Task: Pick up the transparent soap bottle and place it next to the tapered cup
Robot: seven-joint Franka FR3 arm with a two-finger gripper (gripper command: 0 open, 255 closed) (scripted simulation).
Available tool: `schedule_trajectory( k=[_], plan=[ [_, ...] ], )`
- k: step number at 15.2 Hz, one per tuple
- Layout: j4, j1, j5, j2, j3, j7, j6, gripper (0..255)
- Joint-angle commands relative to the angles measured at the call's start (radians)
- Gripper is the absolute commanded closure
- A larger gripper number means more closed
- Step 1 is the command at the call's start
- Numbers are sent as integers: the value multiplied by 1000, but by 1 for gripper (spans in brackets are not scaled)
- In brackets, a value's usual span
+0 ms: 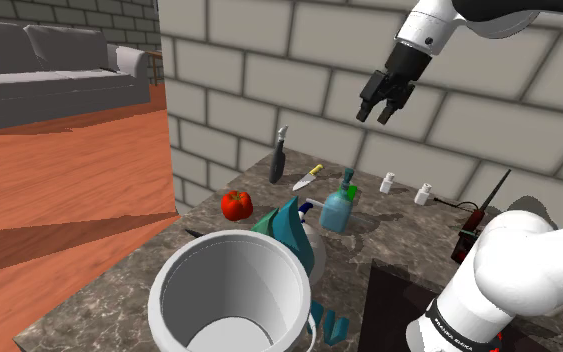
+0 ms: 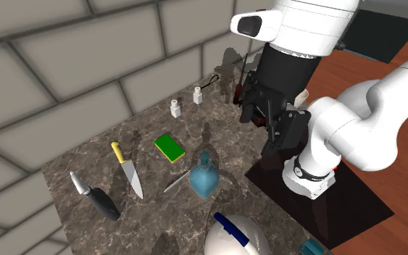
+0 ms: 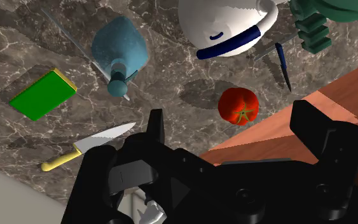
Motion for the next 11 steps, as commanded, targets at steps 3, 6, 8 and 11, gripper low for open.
schedule_trajectory(
  k=[3,6,8,11],
  plan=[
    [-33,-5,-11,27,-23,-30,38,0],
    [-76,-12,-28,77,-59,-75,96,0],
    [-100,-16,-39,115,-82,-105,135,0],
    [-129,-23,-53,182,-118,-151,196,0]
  ],
)
